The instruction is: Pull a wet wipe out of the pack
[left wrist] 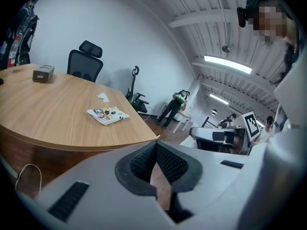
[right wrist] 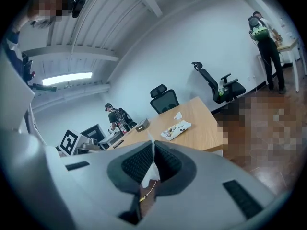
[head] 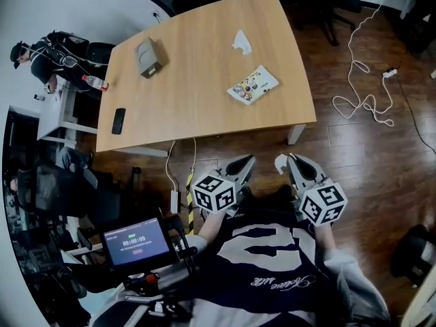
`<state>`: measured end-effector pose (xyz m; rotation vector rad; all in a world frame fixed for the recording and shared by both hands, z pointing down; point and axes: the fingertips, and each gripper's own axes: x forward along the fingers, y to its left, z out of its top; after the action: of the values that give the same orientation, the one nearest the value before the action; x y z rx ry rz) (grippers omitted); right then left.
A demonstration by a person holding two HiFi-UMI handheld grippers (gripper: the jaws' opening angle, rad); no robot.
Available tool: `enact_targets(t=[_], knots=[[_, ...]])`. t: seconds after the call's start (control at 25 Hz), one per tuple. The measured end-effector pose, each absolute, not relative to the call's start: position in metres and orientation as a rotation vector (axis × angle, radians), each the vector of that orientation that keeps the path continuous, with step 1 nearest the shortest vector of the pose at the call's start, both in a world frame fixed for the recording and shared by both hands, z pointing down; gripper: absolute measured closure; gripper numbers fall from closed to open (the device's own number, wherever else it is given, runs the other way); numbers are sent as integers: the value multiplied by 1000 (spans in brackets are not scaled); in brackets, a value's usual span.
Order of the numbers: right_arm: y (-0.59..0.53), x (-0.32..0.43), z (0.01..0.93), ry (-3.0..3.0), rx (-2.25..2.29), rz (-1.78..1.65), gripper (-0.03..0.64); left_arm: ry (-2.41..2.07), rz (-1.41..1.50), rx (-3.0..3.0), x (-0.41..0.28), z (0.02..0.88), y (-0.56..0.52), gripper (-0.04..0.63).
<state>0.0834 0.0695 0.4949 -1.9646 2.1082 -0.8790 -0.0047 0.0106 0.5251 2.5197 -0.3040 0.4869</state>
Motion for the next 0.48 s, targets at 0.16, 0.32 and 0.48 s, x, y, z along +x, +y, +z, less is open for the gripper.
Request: enact_targets(t=[0.16, 0.32, 0.48], knots=[[66, 73, 492, 2080, -2016, -860, 614, -273, 439, 2534, -22, 516, 5, 592], [59, 47, 489, 2008, -2027, -877, 614, -262, 391, 2543, -60, 508, -3, 592], [42, -6, 487, 1977, -2001, -898, 614, -258, 371, 2556, -114, 504, -21, 592]])
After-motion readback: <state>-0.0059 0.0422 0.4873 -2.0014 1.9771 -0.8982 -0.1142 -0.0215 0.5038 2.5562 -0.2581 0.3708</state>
